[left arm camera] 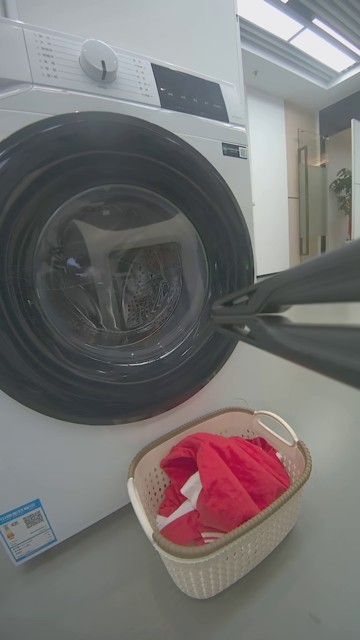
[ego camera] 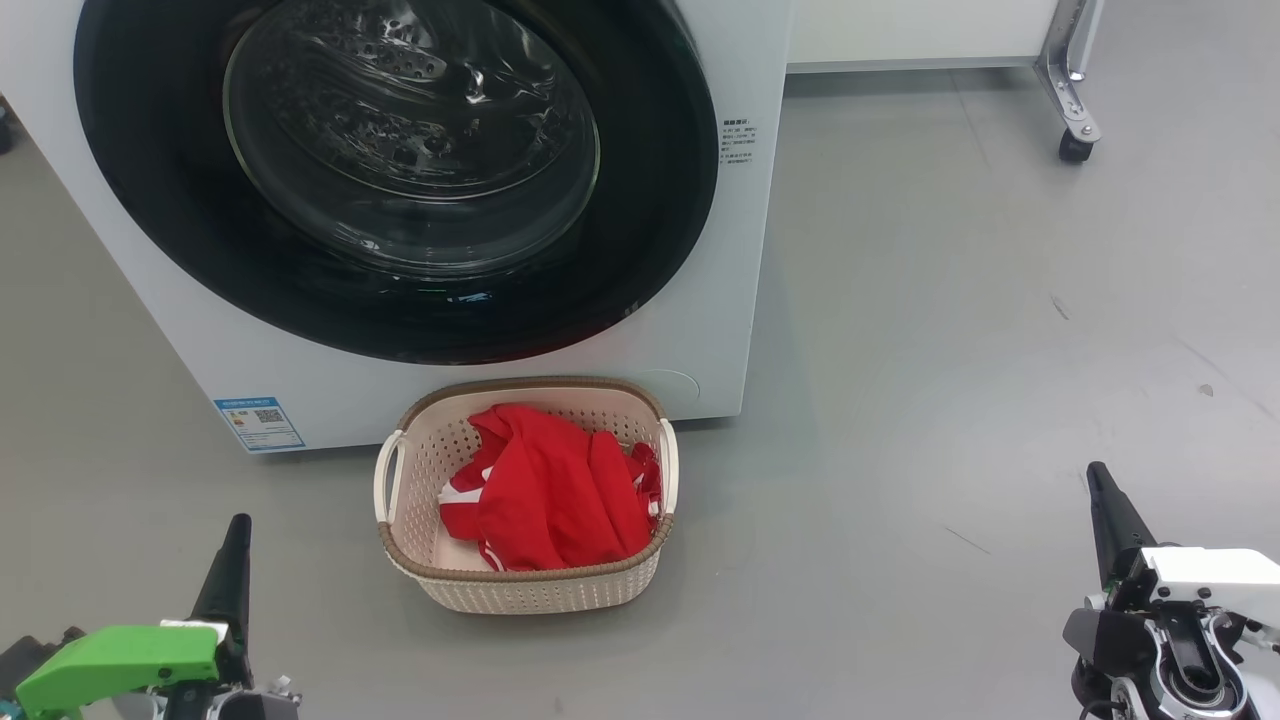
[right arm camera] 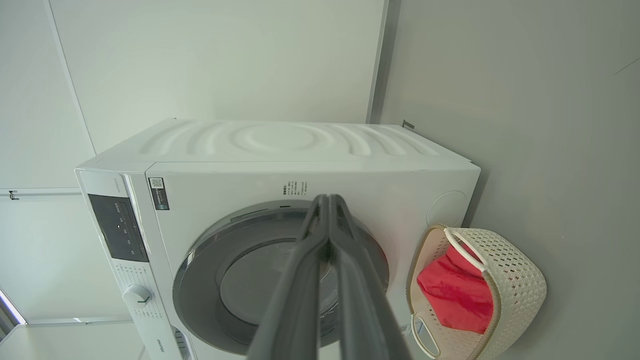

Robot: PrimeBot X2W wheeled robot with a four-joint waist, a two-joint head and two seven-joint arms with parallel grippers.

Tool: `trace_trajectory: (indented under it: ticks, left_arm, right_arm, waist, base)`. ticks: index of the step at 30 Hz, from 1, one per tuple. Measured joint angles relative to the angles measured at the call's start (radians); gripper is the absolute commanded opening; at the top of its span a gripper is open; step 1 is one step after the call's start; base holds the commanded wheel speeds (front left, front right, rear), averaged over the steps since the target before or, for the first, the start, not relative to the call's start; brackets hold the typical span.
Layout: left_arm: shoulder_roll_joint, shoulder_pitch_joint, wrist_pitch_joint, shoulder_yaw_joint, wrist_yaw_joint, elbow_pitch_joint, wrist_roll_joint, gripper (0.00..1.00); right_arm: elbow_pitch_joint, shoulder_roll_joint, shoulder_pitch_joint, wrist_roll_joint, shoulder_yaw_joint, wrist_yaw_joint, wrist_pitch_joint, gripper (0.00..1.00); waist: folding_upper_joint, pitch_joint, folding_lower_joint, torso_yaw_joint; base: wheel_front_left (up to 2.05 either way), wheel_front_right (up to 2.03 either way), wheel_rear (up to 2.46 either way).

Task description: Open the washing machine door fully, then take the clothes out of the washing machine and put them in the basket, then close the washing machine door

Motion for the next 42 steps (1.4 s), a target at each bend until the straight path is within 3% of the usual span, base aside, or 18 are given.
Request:
trace_trajectory:
  ticks: [42]
  left_arm:
    - [-0.002, -0.004, 0.001, 0.004, 0.000, 0.005, 0.000, 0.00]
  right_arm:
    - [0.008, 0.000, -0.001, 0.000, -0.005, 0.002, 0.001, 0.00]
  waist:
    - [0.0000, 0.000, 0.0000, 0.000]
  base:
    - [0.00, 0.00, 0.00]
